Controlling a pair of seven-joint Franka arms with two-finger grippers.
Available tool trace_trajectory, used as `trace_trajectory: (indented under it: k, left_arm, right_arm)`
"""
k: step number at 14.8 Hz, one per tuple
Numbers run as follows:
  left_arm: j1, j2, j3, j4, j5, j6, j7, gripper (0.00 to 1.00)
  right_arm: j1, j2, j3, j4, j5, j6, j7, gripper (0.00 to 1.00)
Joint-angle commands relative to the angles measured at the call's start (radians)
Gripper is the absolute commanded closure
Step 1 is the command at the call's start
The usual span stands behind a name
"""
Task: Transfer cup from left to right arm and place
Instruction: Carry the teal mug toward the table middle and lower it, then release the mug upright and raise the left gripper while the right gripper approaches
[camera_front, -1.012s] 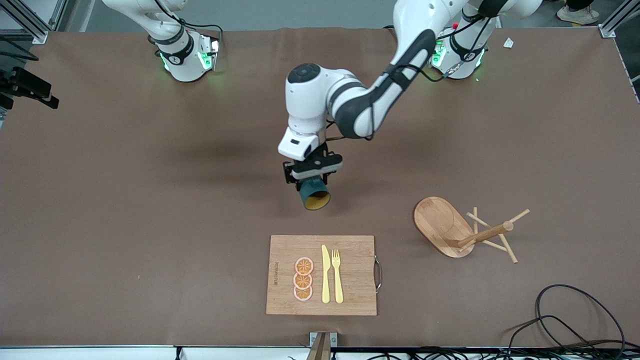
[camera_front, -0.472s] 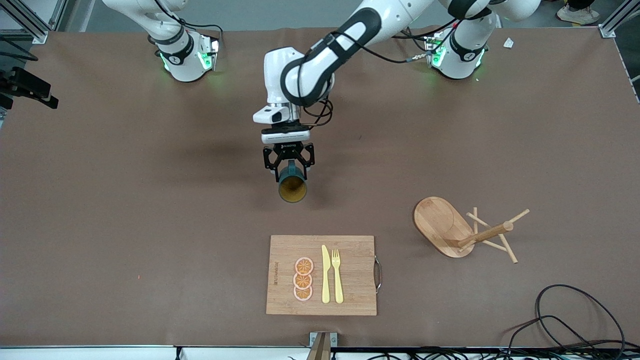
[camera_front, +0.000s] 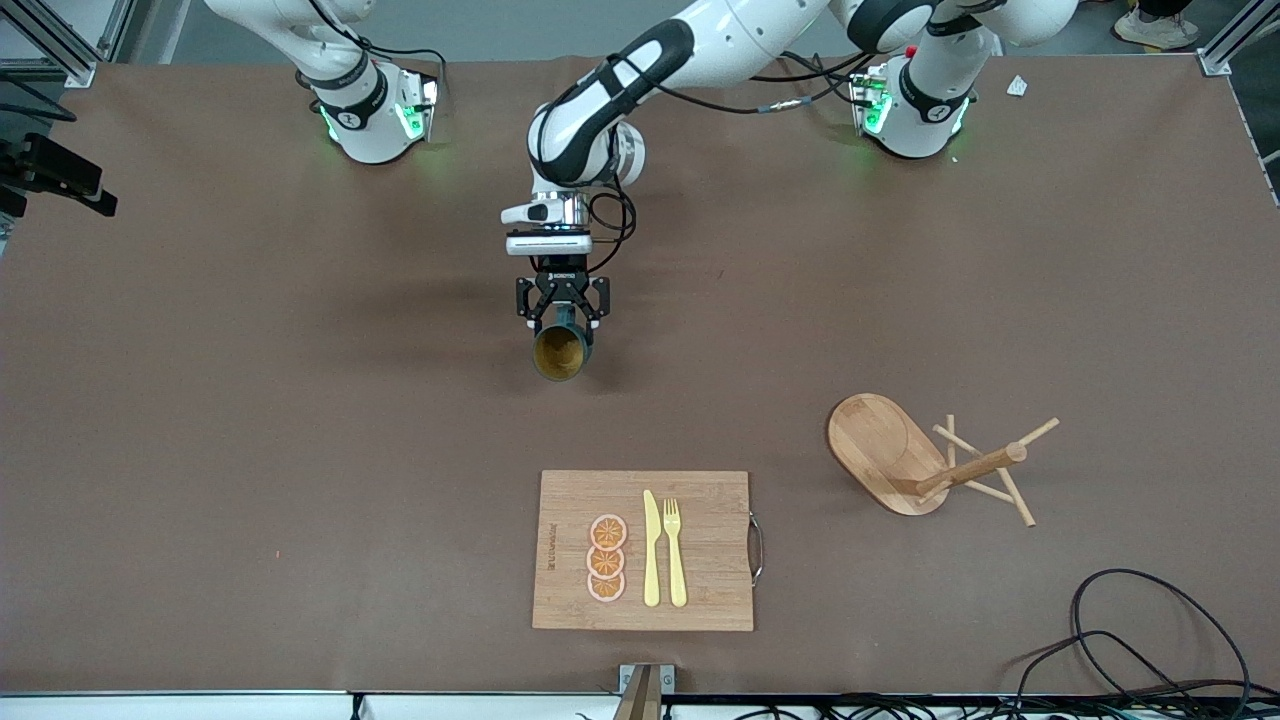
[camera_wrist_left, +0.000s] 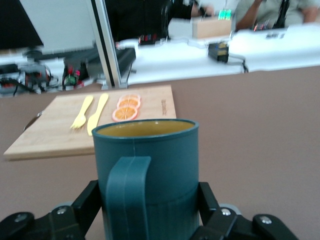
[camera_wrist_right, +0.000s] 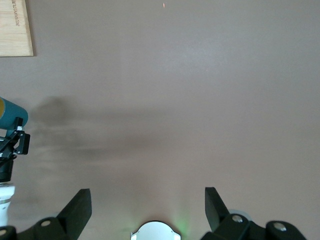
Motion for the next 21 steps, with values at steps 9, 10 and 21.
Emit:
trace_trajectory:
  k: [9,10,21]
  left_arm:
    - [-0.01,0.169,0.014,0.028,0.352,-0.14,-0.237,0.3]
    - [-0.012,0.17,0.014,0.026,0.353,-0.145,-0.251,0.18]
    - [-0.075,0.054,-0.217,-0.02,-0.194,-0.413,-0.247,0.0]
  right_arm:
    - [-0.068,0.179,0.01,-0.012,-0.002,0.087,-0.008,0.0]
    - [-0.071,0.191,0.01,-0.01,-0.004,0.101,-0.01,0.0]
    - [-0.027,0.221,0.015,-0.08,0.039,0.225,0.242,0.0]
